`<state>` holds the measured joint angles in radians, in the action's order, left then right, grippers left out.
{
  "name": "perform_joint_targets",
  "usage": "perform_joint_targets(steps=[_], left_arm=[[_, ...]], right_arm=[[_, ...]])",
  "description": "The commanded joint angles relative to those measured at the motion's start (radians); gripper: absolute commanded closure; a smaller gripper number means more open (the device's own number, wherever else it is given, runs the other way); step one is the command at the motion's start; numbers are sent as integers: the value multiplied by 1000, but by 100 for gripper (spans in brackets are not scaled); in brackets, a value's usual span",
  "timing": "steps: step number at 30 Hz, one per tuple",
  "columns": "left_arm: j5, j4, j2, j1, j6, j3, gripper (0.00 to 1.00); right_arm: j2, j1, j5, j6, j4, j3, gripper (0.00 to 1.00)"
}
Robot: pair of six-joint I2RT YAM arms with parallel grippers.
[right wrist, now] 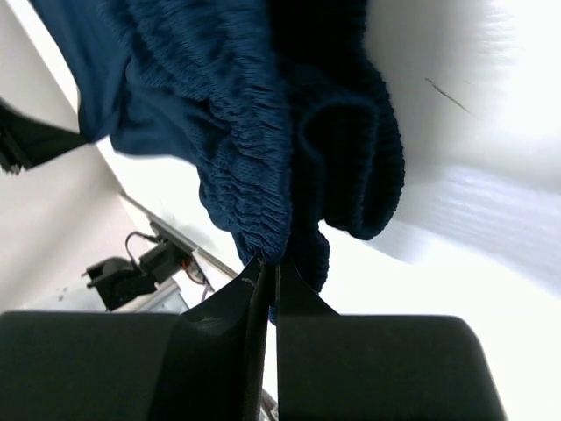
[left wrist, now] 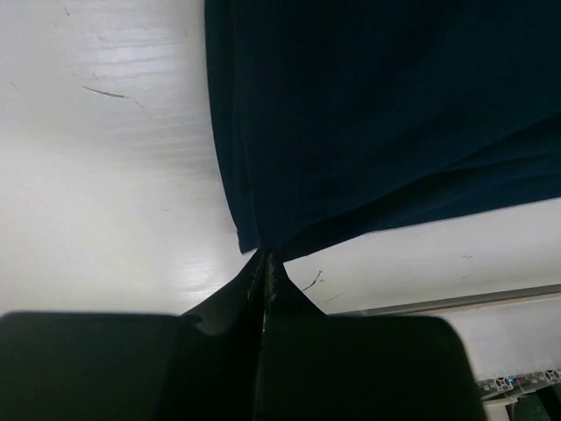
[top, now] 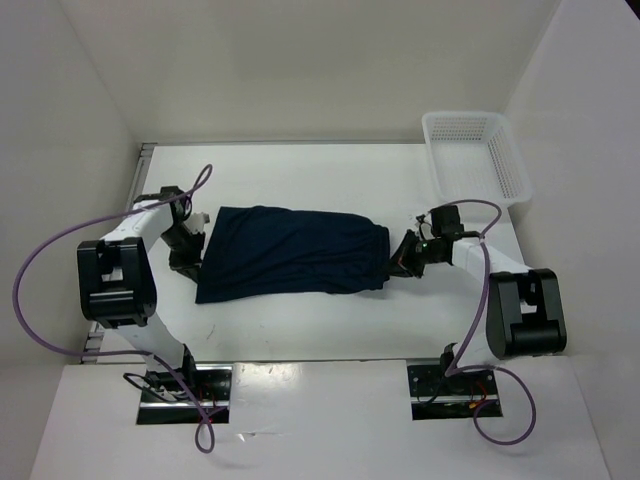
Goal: Fold and stack the shorts
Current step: Fold the shorts
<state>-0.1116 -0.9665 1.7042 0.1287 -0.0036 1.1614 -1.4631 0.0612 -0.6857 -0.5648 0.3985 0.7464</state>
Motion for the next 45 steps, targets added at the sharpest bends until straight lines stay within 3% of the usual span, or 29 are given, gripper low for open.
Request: perform_joint_targets(steps=[1,6,12,14,18,21,23,26,28,33,37,40,45], left_arm=[[23,32,-2,6,4,7,100],[70,17,-2,15,4,101,100],[69,-14,-2,26,4,325,100],[29,6,12,26,4,397,100],[-52,164,49,26,4,593,100],[-74,262,132,26,4,788,100],[-100,299,204,26,4,909,100],[-157,282,281,26,4,974,99],[-195,272,304,26,4,974,99],[-293,272,269,26,4,807,98],[-336,227,126,26,4,631,98],[-345,177,-7,26,4,468,98],[-335,-23,-54,26,4,391,98]], right_arm=[[67,9,63,-35,-4,-15,94],[27,9,84,-35,12,66,94],[7,9,88,-6,30,178,94],[-50,9,51,-6,-7,281,100],[-221,9,77,-15,-73,591,100],[-403,9,123,28,-82,966,100],[-521,9,152,37,-93,1072,100],[-609,9,150,60,-93,1174,100],[-669,9,131,69,-84,1193,100],[-691,19,117,103,-107,1151,100],[-654,28,117,166,-60,1079,100],[-561,28,156,216,-72,920,100],[-419,-11,193,206,-165,659,100]])
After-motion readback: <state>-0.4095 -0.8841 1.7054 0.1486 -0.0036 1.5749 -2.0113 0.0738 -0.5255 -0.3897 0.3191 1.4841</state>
